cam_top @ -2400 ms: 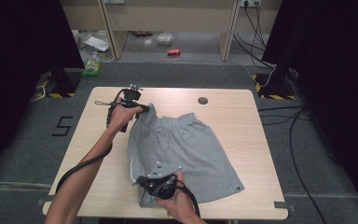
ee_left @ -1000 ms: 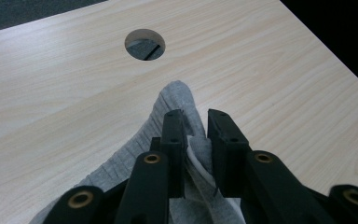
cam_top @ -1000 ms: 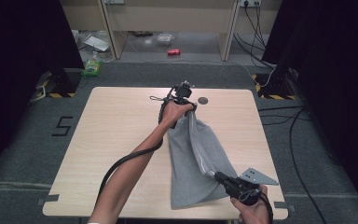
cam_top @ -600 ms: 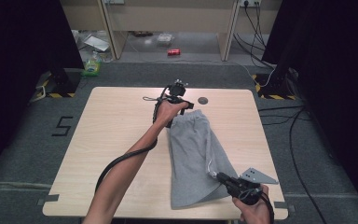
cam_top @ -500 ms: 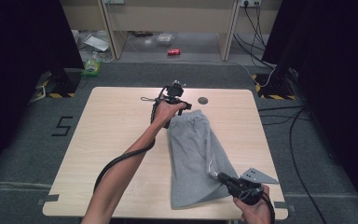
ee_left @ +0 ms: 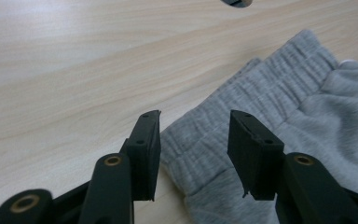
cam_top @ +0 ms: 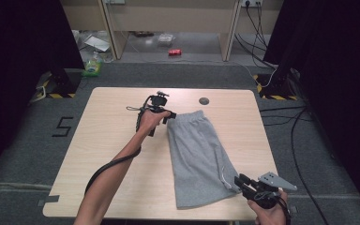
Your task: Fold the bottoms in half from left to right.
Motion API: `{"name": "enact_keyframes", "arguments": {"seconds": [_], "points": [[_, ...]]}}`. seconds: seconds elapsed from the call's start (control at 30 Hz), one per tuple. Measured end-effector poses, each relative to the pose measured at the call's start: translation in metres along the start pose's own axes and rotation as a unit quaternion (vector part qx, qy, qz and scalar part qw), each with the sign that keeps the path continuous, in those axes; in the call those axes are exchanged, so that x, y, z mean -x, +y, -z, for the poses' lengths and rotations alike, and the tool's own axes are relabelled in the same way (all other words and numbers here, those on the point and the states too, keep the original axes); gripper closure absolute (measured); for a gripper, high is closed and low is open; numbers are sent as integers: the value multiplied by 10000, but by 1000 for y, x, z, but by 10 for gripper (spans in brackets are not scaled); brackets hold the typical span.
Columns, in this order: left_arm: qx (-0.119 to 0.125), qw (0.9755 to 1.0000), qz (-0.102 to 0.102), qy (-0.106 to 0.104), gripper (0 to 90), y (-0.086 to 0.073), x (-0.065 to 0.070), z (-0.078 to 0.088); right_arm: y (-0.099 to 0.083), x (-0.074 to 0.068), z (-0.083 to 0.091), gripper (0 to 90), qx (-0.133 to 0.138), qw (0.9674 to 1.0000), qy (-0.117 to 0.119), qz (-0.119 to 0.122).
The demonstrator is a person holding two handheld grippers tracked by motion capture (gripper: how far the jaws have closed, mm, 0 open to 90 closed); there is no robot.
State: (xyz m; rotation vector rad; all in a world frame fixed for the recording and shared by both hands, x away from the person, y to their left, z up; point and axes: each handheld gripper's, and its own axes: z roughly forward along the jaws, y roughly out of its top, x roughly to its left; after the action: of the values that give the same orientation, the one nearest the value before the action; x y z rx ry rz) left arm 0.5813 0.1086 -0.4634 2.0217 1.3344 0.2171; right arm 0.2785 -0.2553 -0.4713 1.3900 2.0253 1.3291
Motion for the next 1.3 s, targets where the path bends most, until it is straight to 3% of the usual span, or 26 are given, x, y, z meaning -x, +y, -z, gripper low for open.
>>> {"name": "enact_keyframes", "arguments": {"seconds": [0.2,0.3,0.47,0.53,0.6,0.67,0.77,0.9,0.97,1.03,1.13,1.17,1.3], "points": [[20,10000,-34,17,509,-5,-2,0,13,-6,-14,624,-122,9994,-38,324],[50,10000,-49,5,492,-10,-3,1,22,-10,-37,579,-379,9981,-59,482],[73,10000,-59,-6,464,-14,-3,2,31,-8,-62,566,-632,9967,-103,499],[74,9999,-108,25,452,-16,-3,1,35,-4,-81,564,-889,9948,-133,481],[77,9999,-113,45,443,-17,-3,1,35,-1,-93,583,-1105,9926,-190,477],[107,9998,-130,76,436,-18,-3,0,35,4,-101,717,-1281,9898,-242,581],[124,9998,-164,81,429,-18,-3,0,40,15,-98,859,-1256,9886,-316,767],[125,9997,-179,103,423,-20,-4,1,40,35,-90,867,-1221,9887,-592,641],[127,9997,-183,103,421,-20,-4,1,34,45,-92,807,-1352,9867,-678,594],[142,9996,-204,101,419,-21,-4,1,31,49,-89,711,-1232,9893,-689,357],[160,9997,-184,96,413,-22,-6,1,36,47,-79,671,-1046,9918,-651,339],[189,9996,-158,117,412,-22,-7,1,40,39,-67,627,-929,9928,-623,424],[217,9997,-105,106,391,-22,-8,3,34,25,-62,582,-989,9916,-564,617]]}}
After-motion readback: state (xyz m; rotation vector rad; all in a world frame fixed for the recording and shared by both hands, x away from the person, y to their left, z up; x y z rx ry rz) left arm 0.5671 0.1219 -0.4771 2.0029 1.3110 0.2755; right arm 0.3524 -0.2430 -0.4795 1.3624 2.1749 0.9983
